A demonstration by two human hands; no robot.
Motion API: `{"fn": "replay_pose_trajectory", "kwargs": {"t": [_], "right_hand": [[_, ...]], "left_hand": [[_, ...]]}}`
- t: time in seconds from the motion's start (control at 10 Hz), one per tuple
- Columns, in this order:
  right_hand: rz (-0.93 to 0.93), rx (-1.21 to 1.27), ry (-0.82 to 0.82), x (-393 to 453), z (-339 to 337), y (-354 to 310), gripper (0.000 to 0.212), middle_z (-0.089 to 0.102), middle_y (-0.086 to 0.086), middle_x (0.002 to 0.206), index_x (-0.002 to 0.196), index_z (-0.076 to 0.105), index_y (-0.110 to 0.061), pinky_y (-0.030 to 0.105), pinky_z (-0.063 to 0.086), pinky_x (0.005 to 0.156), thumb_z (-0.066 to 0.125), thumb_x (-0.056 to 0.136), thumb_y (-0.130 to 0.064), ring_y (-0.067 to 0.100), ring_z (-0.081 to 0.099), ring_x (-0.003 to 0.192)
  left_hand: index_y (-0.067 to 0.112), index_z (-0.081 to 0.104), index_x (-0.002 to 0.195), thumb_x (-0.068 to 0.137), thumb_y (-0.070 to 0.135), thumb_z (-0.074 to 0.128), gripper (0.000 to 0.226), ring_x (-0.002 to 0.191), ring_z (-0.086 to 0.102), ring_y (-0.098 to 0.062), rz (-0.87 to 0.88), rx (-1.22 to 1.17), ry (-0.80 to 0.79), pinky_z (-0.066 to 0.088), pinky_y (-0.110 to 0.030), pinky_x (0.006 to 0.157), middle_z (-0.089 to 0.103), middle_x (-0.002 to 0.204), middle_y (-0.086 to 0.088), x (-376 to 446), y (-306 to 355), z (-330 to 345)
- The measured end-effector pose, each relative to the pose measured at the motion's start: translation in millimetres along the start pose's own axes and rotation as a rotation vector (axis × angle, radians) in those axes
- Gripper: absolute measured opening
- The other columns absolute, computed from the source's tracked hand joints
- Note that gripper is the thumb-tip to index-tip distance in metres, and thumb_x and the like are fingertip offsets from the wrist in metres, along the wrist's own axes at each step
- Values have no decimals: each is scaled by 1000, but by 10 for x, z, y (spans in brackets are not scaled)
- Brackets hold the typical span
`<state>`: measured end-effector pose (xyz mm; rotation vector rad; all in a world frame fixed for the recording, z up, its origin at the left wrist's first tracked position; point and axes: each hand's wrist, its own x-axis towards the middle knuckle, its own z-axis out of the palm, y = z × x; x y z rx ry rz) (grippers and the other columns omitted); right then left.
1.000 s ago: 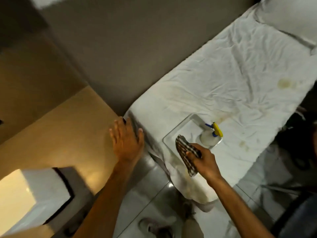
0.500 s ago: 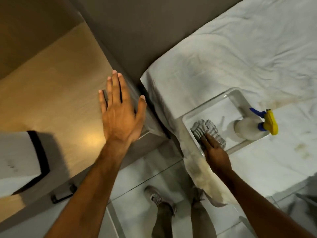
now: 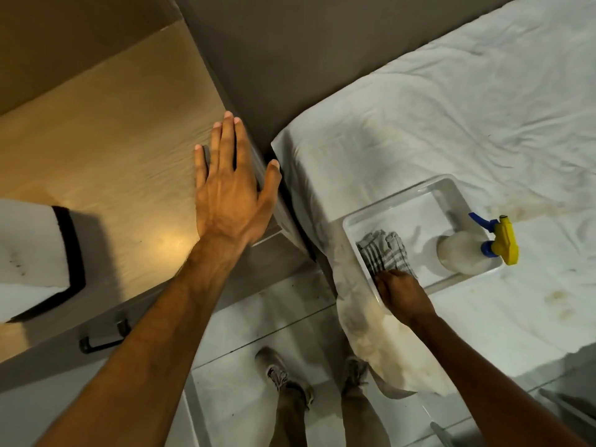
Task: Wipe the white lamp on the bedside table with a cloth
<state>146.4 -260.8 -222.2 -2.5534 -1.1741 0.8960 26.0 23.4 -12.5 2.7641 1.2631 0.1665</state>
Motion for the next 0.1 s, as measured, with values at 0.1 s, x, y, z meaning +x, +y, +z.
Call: {"fn": "replay_pose_trajectory", "kwargs": {"t": [0.1], "right_hand": [[-16,-68,66,-141,-197,-58,21,73,7,108,108,67,-23,32,50,66,50,98,-30,32,69,91]], "left_hand": [[12,7,164,100,62,19,83,163,4,-21,-2,19,-2,6,-49,133,6,176,-6,-1,28,14]]}}
